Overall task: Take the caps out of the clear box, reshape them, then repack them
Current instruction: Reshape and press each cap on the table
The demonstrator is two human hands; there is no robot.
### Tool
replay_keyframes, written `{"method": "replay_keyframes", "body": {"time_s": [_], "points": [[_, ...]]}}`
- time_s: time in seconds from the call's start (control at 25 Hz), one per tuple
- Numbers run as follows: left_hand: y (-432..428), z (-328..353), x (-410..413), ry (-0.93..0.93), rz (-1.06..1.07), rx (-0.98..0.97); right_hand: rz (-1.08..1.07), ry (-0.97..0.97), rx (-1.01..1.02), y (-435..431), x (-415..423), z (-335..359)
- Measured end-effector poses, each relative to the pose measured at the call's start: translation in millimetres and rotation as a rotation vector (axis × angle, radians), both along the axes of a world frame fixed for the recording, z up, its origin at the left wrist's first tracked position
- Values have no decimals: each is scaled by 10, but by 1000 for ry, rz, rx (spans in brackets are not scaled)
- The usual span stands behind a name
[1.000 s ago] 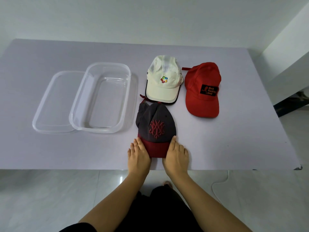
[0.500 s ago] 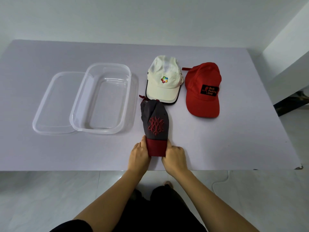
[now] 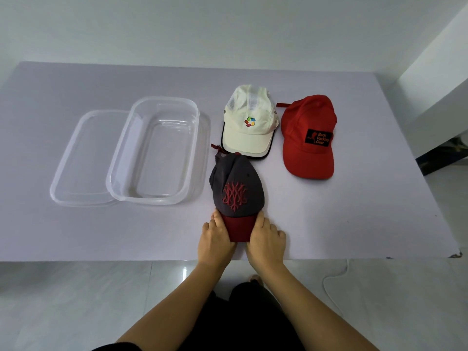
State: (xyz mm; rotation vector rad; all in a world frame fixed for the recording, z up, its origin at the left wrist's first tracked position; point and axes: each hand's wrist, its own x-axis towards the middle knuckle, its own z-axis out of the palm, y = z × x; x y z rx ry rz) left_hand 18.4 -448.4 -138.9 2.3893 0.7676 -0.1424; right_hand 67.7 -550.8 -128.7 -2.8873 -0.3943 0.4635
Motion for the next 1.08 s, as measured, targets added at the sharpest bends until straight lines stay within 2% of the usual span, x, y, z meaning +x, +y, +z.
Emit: {"method": "replay_keyframes", "body": {"time_s": [0.12,0.28,0.36,0.48,0.56,0.72,0.88,1.08], "points": [[-2,36,40,-1,33,-16,30,46,-50,42,-4,17],[38,107,35,76,-54,224,54,138,72,72,62,111],[31,112,30,99,-82,268,71,148,124,62,87,86],[29,32,27,89,-106,303,99,101,35,-27,74,34],[40,-17,14,49,-112,342,71,-3,-37,-80,60,-10],[86,-45,-8,106,-153,474,70,-151,-142,-122,54,-53],[166,-14,12,151,-245,538,156,-133,-200,-139,113,-2],[228,-30,50,209,-266,522,185,-120,-154,-113,233,-5]]}}
